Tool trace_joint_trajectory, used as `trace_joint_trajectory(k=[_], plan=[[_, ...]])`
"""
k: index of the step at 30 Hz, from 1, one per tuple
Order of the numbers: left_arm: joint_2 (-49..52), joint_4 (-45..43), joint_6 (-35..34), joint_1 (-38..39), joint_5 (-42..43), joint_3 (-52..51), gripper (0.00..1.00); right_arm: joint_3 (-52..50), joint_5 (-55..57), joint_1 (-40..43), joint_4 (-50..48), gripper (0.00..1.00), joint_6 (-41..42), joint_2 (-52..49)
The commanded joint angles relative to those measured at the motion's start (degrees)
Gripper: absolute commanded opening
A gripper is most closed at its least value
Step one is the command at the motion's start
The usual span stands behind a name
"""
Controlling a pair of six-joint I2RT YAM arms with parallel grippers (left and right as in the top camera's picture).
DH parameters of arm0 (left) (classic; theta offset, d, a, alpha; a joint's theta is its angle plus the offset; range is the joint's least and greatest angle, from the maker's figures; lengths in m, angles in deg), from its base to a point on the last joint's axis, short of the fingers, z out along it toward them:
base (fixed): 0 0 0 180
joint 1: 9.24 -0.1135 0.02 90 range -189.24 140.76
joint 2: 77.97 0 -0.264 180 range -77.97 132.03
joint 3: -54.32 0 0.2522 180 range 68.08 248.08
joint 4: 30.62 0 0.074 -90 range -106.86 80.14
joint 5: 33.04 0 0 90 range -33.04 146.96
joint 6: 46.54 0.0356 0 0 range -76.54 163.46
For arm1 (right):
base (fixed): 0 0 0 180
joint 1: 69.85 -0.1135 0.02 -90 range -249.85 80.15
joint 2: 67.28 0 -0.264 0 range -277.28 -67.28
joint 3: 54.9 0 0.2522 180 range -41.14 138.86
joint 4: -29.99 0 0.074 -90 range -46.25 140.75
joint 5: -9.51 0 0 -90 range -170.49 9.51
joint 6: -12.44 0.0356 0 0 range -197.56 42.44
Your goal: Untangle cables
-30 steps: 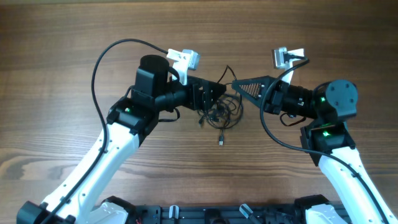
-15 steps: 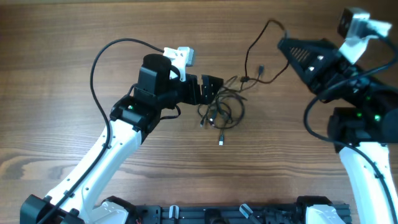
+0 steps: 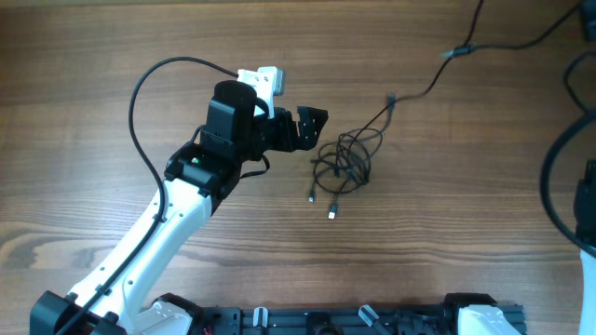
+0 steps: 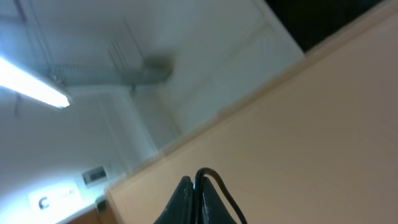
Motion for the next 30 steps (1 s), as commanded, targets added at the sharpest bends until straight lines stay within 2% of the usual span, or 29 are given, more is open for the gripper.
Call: trace_joint_trajectory(k=[1, 6, 8, 10, 11, 14, 16, 18, 20, 21, 23, 25, 27, 30], plan=[[0.2, 0.2, -0.4, 0.0, -0.5, 0.2, 1.00, 0.6, 4.7, -0.1, -5.2, 0.05, 7.4, -1.0], [0.2, 0.4, -0.4, 0.0, -0.5, 0.2, 1.00, 1.2, 17.1, -0.1, -19.2, 0.05, 9.4, -3.5], [0.2, 0.7, -0.4, 0.0, -0.5, 0.2, 1.00, 3.6, 15.4, -0.1, -18.0, 0.05, 8.0, -3.3], [0.2, 0.7, -0.4, 0.0, -0.5, 0.2, 1.00, 8.5, 15.6, -0.1, -10.5, 0.05, 3.1, -3.8], [0.2, 0.7, -0.3, 0.0, -0.5, 0.2, 1.00, 12.8, 18.4, -0.1, -2.5, 0.05, -5.0, -4.9], [0.2, 0.6, -0.3, 0.0, -0.5, 0.2, 1.00, 17.6, 26.2, -0.1, 11.3, 0.05, -17.2, -7.8], [0.2, 0.6, -0.3, 0.0, -0.5, 0.2, 1.00, 17.6, 19.8, -0.1, 17.8, 0.04, -21.5, -9.7], [0.2, 0.6, -0.4, 0.0, -0.5, 0.2, 1.00, 17.6, -3.7, -0.1, 20.8, 0.04, -23.9, -12.0], [0.2, 0.7, -0.4, 0.0, -0.5, 0.2, 1.00, 17.6, -30.0, -0.1, 15.8, 0.04, -25.6, -16.0], [0.2, 0.7, -0.4, 0.0, -0.5, 0.2, 1.00, 17.6, -29.1, -0.1, 15.1, 0.04, -23.7, -17.0], [0.2, 0.7, -0.4, 0.0, 0.5, 0.2, 1.00, 17.6, -19.0, -0.2, 17.7, 0.04, -17.9, -18.2], [0.2, 0.0, -0.3, 0.0, 5.5, 0.2, 1.00, 17.6, -18.0, -1.0, 20.4, 0.05, -13.9, -18.5], [0.2, -2.5, 3.8, 0.0, 10.3, 0.2, 1.00, 17.6, -18.0, -2.6, 24.6, 0.04, -9.4, -18.7], [0.2, -9.4, 8.1, 0.0, 10.9, 0.2, 1.00, 17.6, -18.0, -5.1, 32.0, 0.04, -8.2, -19.2]])
